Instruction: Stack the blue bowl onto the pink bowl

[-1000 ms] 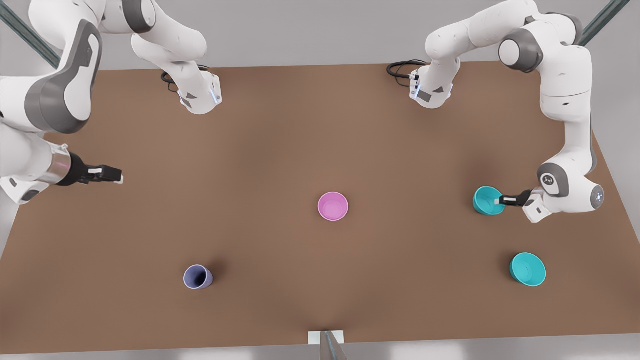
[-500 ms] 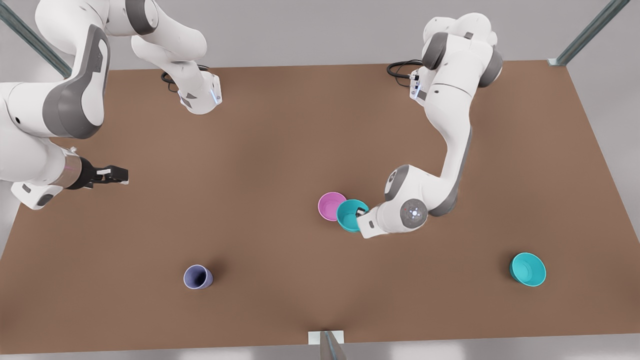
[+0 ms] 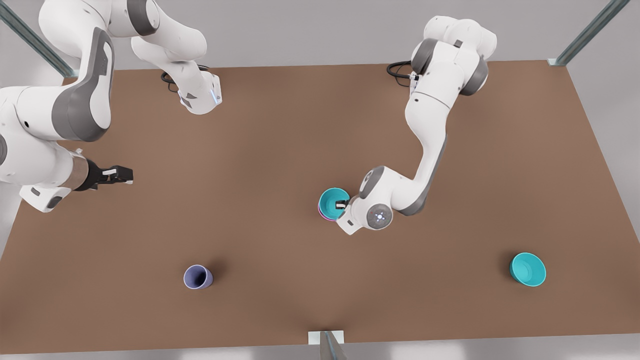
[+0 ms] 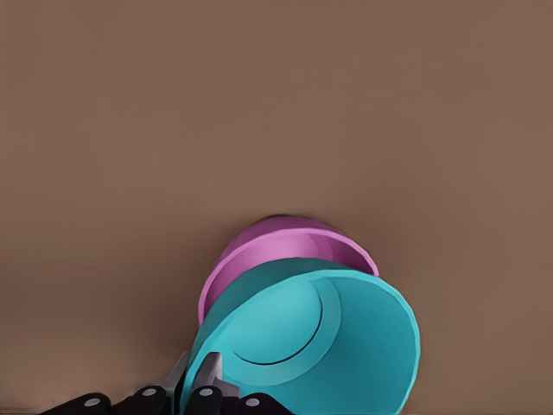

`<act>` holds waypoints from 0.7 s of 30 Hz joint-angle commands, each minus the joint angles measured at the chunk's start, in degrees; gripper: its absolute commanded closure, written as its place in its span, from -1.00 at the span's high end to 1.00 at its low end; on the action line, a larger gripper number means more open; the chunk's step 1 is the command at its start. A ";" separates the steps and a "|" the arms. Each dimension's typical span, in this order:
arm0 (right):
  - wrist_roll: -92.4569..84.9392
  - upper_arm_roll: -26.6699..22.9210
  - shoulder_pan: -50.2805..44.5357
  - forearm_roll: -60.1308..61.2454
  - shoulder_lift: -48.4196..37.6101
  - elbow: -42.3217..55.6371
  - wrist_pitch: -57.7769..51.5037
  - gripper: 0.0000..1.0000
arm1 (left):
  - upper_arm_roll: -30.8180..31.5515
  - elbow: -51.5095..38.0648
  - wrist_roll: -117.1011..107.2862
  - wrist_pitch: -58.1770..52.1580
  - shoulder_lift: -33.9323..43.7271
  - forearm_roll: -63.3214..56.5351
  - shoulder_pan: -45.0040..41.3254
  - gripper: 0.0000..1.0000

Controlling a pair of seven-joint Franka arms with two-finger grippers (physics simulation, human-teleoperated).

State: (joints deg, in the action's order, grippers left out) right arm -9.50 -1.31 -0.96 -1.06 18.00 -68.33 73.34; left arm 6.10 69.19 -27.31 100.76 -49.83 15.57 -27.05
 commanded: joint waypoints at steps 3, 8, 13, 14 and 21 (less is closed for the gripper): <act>-1.57 -0.01 0.00 -0.08 -0.07 0.04 -0.12 1.00 | 0.58 -0.02 -20.41 -0.30 -0.18 0.34 -0.10 -0.57; -1.57 -0.01 0.00 -0.08 -0.07 0.04 -0.13 1.00 | 0.84 -0.02 -20.41 0.58 -0.18 0.43 -0.02 -0.57; -1.57 -0.01 0.00 -0.17 0.02 -0.05 -0.13 1.00 | 1.10 -0.02 -18.83 0.58 -0.09 0.25 0.42 1.00; -1.57 -0.01 0.00 -0.17 0.02 -0.05 -0.13 1.00 | 1.10 -0.02 -18.56 -0.30 0.43 0.25 1.56 1.00; -1.57 -0.01 0.00 -0.17 0.10 -0.05 -0.13 1.00 | -2.68 -8.99 20.19 -33.09 24.95 -22.87 20.90 1.00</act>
State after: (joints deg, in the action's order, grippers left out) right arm -10.60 -1.31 -0.97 -1.26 18.16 -68.41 73.26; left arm 4.11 61.14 -32.16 79.89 -25.01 -1.49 -6.07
